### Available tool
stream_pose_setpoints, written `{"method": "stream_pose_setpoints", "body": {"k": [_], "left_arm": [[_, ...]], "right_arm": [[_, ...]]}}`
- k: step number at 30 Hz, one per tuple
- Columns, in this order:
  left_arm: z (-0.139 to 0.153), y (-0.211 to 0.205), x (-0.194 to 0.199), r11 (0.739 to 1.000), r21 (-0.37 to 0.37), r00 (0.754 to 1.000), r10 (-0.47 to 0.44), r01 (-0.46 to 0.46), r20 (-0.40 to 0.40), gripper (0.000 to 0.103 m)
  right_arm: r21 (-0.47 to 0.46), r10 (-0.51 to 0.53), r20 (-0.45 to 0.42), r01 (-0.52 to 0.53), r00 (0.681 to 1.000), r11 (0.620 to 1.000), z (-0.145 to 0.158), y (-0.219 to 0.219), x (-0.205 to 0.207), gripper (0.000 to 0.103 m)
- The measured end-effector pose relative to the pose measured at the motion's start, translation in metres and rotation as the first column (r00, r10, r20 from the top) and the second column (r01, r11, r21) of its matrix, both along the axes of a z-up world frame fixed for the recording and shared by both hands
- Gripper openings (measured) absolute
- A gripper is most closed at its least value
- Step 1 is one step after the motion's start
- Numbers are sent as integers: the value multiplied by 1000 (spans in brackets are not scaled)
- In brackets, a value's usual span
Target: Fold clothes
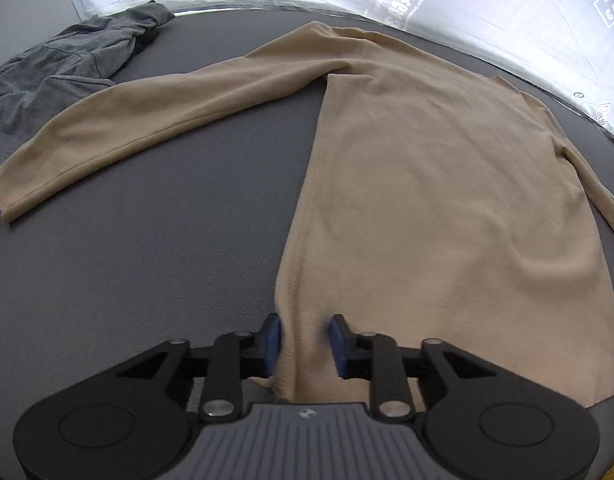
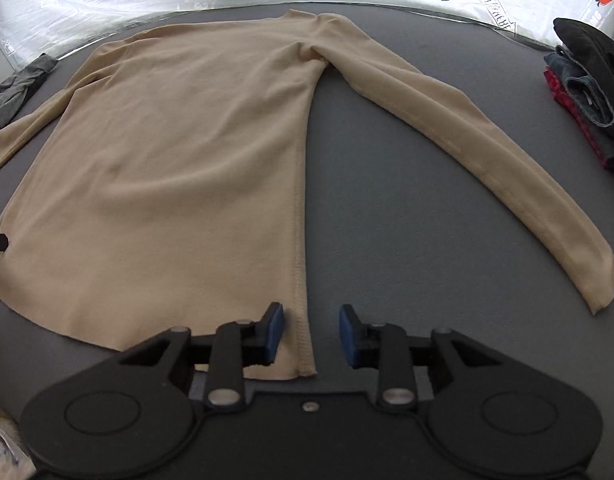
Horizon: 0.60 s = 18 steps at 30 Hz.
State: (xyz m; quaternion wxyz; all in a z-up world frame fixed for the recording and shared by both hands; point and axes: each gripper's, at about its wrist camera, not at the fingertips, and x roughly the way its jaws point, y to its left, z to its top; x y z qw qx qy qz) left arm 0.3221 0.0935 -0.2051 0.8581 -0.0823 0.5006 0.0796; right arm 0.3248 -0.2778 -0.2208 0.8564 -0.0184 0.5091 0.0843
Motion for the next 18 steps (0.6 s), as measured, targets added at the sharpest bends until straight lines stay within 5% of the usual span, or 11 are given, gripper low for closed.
{"method": "stream_pose_setpoints", "body": {"k": [5,8,11,13,14,18], "left_arm": [[24,3,-19,999,-24,998,36,-35,47,5],[18,-4,-24,996,67,999,51,-51,11,7],[14,-5,-28,997,56,998,61,-59,-23,14],[22,-9,-35,997,25,997,67,-68,24,31],[27,-12,-39,998,18,997,65,-66,48,35],[36,-38,-45,997,56,996,47,-51,75,40]], "right_arm": [[51,-14,53,11,998,999,21,-8,-10,3],[48,-22,48,20,999,999,24,-15,-12,4],[-10,-28,38,28,999,1000,17,-20,-11,7],[31,-117,94,114,989,993,27,-46,-18,28],[57,-185,124,179,975,982,31,-63,-21,50],[125,-485,173,469,857,874,27,-147,-17,54]]}}
